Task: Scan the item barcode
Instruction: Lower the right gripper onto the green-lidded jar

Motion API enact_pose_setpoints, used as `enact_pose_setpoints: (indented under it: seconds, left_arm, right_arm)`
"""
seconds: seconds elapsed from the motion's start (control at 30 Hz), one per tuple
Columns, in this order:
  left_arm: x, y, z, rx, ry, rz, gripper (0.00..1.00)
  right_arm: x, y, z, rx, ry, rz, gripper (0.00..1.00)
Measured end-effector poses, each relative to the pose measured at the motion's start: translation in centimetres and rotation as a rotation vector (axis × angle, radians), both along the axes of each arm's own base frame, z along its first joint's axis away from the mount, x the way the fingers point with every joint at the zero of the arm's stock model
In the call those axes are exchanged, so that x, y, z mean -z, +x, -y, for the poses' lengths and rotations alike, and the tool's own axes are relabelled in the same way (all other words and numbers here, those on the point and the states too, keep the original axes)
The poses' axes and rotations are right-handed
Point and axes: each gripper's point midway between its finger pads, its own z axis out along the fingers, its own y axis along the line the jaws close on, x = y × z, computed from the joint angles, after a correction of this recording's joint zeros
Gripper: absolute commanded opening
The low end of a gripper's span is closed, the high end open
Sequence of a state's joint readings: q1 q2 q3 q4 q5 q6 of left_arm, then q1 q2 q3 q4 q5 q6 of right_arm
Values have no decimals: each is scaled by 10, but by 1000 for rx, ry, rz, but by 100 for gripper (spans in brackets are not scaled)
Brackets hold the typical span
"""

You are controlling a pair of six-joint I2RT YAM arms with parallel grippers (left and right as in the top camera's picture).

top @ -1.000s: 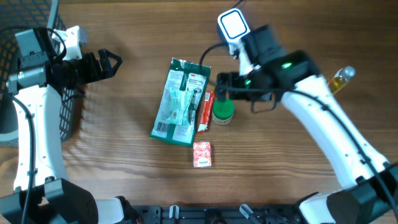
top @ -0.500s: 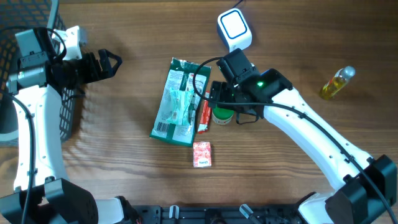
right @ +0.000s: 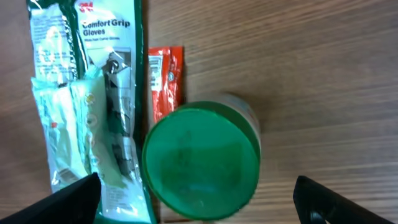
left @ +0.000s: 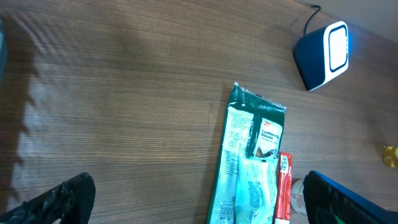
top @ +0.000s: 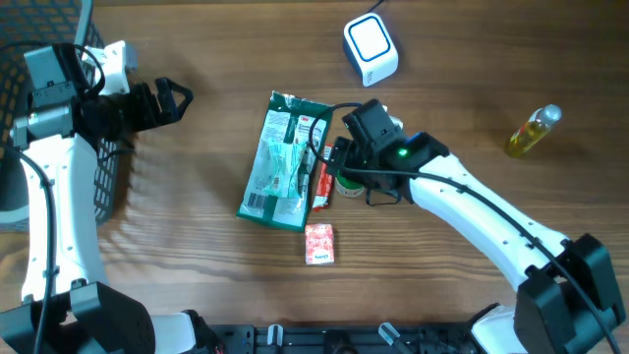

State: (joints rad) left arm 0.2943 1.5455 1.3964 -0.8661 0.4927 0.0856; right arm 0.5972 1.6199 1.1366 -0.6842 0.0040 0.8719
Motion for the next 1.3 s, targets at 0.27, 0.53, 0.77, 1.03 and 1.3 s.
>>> enact_pose_setpoints:
  seconds: [0.27, 0.53, 0.77, 1.03, 1.3]
  left_arm:
    - [0, 0, 0, 0, 0, 0, 100]
    - [0, 0, 0, 0, 0, 0, 100]
    - [0, 0, 0, 0, 0, 0, 100]
    - [0, 0, 0, 0, 0, 0, 100]
    - [0, 0, 0, 0, 0, 0, 100]
  right_arm:
    - [8, 0, -1, 3, 4, 11, 99]
    - [37, 4, -1, -3, -44, -27, 76]
    - [38, 2, 0, -109, -89, -8, 68]
    - [40, -6, 6, -426, -210, 18, 73]
    - [41, -10, 9, -638, -284, 43, 100]
